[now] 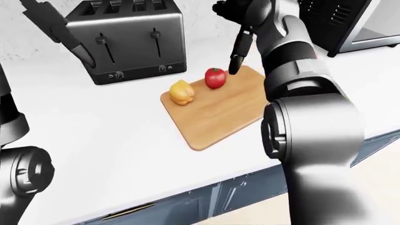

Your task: Place the avocado, onion, tomato and bell pepper on the cutting board.

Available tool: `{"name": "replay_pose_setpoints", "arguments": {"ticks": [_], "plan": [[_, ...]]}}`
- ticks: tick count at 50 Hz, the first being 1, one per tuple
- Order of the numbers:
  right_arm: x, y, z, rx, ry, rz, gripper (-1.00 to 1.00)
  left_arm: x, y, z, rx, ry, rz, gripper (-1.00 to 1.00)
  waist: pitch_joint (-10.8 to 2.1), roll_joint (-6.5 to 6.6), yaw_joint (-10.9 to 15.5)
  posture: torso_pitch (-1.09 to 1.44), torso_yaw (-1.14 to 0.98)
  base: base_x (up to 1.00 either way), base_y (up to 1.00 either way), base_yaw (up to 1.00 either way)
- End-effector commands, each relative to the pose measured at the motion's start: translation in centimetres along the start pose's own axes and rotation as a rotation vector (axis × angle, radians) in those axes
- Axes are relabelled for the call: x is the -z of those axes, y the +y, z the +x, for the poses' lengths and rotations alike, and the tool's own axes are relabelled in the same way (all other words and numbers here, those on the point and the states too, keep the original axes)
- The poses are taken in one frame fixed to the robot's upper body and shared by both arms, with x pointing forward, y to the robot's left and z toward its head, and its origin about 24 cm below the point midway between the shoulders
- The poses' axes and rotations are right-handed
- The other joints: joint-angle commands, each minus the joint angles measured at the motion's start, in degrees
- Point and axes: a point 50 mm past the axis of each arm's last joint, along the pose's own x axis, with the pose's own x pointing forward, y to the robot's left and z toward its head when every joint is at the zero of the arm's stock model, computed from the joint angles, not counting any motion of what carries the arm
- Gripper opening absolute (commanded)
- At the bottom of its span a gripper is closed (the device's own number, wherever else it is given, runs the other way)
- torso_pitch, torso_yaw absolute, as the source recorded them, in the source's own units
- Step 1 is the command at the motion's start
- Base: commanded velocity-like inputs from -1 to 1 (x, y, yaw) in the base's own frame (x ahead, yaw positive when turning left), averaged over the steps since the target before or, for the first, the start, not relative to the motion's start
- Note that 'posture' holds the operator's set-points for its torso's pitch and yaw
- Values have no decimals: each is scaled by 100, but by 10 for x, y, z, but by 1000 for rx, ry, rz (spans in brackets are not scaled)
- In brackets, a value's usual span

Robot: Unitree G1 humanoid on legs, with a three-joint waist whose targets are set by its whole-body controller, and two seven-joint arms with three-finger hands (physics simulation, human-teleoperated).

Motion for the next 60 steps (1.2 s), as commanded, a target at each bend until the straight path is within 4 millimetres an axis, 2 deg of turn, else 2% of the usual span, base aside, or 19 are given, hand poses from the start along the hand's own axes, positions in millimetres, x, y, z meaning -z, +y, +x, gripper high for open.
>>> {"name": "replay_pose_setpoints", "arguments": {"ticks": [1,5,7,9,11,16,19,24,46,47,50,52,54,56,58,59,60], "plan": [[-17,-28,-14,100,-90,-31,100,-15,24,-3,-149,-91,60,100,-210,5,7,0,0,0,0,0],[-21,-43,-26,142,-161,-41,100,-11,38,-4,-191,-31,20,100,-197,5,-9,0,0,0,0,0],[-20,-48,-30,143,-174,-34,100,-12,38,-7,-170,-15,5,100,-189,16,-15,0,0,0,0,0],[-22,-58,-37,174,-214,6,100,-6,26,-14,-78,42,-7,100,-178,34,-23,0,0,0,0,0],[-22,-61,-41,176,-231,24,100,-5,24,-17,-86,47,2,100,-163,49,-30,0,0,0,0,0],[-21,-68,-50,172,-288,38,100,2,31,-23,-114,88,5,100,-167,42,-32,0,0,0,0,0],[-22,-76,-58,175,-329,59,100,1,35,-27,-129,90,13,100,-162,30,-47,0,0,0,0,0],[-15,-86,-71,192,-351,72,100,-1,38,-34,-141,98,29,100,-140,24,-47,0,0,0,0,0],[-17,-95,-85,196,-394,67,100,-4,51,-38,-172,110,48,100,-133,68,-68,0,0,0,0,0],[-18,-96,-86,197,-397,68,100,-4,51,-38,-172,111,48,100,-257,114,-62,0,0,0,-7,0],[-18,-97,-87,202,-397,69,100,-4,52,-39,-174,112,49,100,-250,212,-110,0,0,0,-13,0],[-18,-98,-88,203,-398,68,100,-4,53,-38,-177,111,49,100,-291,235,-127,0,0,0,-16,0],[-19,-99,-89,206,-399,68,100,-4,53,-38,-176,110,49,100,-301,203,-133,0,0,0,-20,0],[-19,-100,-90,208,-400,68,100,-4,54,-38,-177,110,49,100,-266,115,-118,0,0,0,-20,0],[-19,-102,-91,211,-401,68,100,-5,54,-38,-177,109,48,100,-289,-100,-86,0,0,0,-21,0],[-19,-102,-91,211,-401,67,100,-5,54,-38,-177,109,49,100,-329,-125,-48,0,0,0,-20,0],[-19,-101,-91,211,-402,65,100,-5,55,-37,-177,109,49,100,-286,-95,-92,0,0,0,-21,0]]}}
